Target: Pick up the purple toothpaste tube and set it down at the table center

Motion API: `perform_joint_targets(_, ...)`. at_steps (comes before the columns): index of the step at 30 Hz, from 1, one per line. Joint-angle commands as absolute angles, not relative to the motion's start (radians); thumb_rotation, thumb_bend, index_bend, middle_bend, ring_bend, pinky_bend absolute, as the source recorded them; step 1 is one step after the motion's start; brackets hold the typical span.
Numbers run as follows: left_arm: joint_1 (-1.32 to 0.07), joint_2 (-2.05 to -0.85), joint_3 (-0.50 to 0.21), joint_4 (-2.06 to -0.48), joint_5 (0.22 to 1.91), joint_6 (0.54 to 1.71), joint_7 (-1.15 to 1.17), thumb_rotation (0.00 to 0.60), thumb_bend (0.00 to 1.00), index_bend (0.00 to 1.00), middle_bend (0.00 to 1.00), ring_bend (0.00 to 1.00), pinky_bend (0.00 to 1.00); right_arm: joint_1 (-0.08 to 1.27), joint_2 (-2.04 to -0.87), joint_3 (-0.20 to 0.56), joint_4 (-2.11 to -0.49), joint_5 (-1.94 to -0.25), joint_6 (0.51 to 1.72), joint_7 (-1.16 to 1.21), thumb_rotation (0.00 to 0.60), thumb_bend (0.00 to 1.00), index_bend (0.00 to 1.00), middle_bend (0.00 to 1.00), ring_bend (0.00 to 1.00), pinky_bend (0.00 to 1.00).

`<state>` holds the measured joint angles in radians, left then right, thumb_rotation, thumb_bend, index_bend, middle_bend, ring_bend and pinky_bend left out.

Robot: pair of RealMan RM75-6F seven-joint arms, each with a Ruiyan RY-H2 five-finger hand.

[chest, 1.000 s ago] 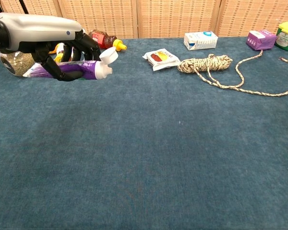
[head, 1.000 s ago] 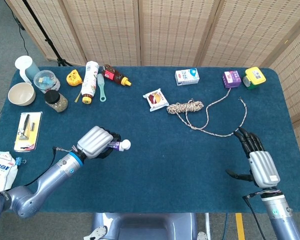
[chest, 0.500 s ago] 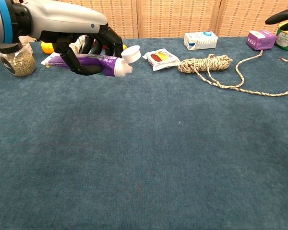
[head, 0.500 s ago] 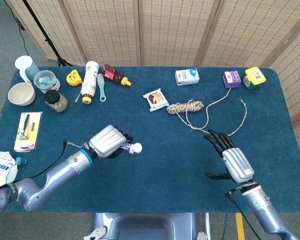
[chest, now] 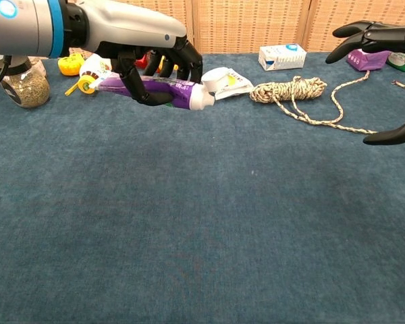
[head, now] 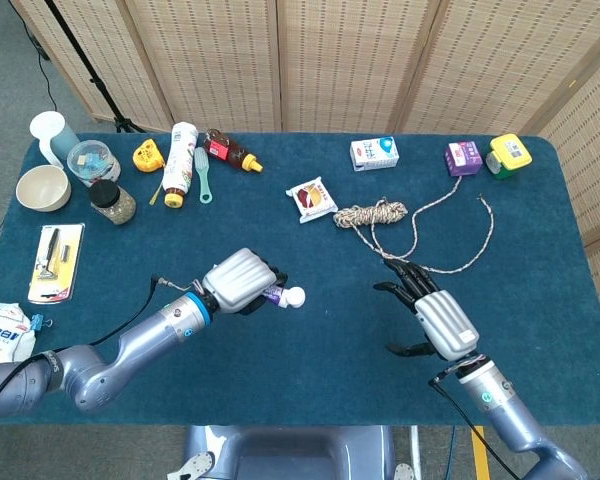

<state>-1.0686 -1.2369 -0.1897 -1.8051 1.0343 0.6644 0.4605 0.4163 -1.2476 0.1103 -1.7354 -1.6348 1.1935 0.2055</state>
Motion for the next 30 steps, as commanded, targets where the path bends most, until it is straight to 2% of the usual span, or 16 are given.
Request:
perform_joint_targets(1,-1.1,-1.248,-0.194,-1.787,1.009,0.644,0.454,0.6,1.0,0.56,0.5,0.53,0.61,0.428,-1.26,0.109,-1.732,-1.639,1.191,0.2,0.6,0.06,0.21,0.0,0.0,0.0)
perform_joint_targets(16,-1.233,-1.282,-0.173,-1.743,0.907,0.581,0.436,0.6,1.0,0.56,0.5,0.53,0.61,0.478,-1.282,0.116,-1.735,-1.611,1.165,0.168,0.6,0.06,0.2,0.0,0.0,0.0)
perform_joint_targets(30,-1.3,-1.315,-0.146,-1.71,0.863,0.606,0.432,0.6,1.0,0.56,0.5,0.53,0.61,0.504,-1.289,0.105,-1.744,-1.594,1.146,0.16,0.6,0.06,0.2,0.0,0.0,0.0)
